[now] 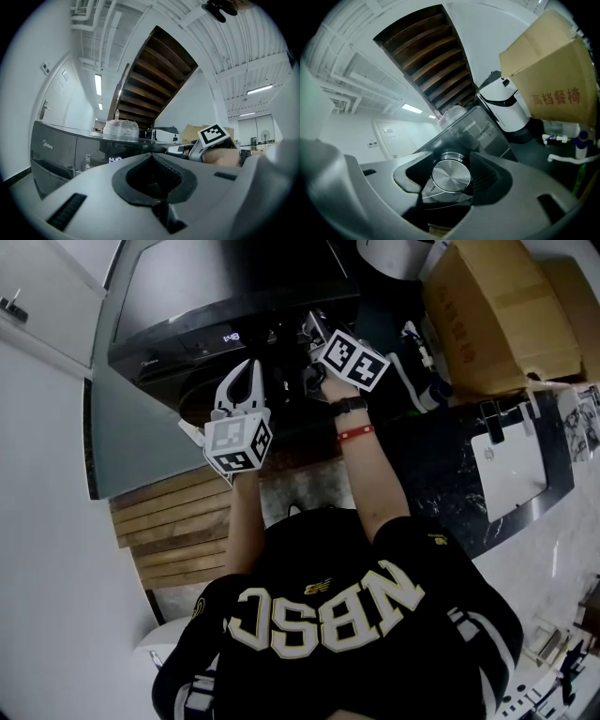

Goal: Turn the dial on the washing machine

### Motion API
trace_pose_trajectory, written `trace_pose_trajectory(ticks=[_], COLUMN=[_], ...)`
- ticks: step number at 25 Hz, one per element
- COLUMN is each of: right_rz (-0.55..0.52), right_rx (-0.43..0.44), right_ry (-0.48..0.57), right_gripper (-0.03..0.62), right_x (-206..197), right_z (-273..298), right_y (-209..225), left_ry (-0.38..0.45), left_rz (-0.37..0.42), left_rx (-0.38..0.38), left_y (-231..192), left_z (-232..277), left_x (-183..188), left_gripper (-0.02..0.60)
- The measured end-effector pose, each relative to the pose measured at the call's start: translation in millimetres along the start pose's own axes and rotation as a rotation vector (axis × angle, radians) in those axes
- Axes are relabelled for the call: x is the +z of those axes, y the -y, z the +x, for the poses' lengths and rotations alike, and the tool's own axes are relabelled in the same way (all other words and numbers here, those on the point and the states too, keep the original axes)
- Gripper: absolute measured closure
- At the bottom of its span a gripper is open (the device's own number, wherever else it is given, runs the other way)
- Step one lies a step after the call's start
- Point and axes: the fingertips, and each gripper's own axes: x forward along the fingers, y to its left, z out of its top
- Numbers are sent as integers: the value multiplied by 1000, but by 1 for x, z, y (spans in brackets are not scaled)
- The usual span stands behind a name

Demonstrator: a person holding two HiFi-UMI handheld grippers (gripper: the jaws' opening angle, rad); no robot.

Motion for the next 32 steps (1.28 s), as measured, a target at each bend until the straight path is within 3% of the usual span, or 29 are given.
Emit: trace_pose_trajectory(ticks=[3, 8, 25, 29, 32], right_rz=[73, 486, 505, 567, 728], right_rx=[9, 48, 72, 79, 86], right_ry=[13, 62, 49, 58, 67], right_gripper=[345, 345, 345, 347, 350], right_x=[0, -4, -4, -5, -9], right_z=[0, -1, -1, 0, 0], right_y=[3, 20, 19, 23, 28], left_ry=[-1, -6, -14, -14, -13], left_rz=[-1, 1, 7, 6, 4], left_rx=[0, -5, -31, -30, -32], left_y=[0, 1, 7, 5, 5], left_z=[0, 0, 4, 4, 4], left_x=[0, -1, -2, -1, -1], left_gripper=[566, 566, 566, 566, 566])
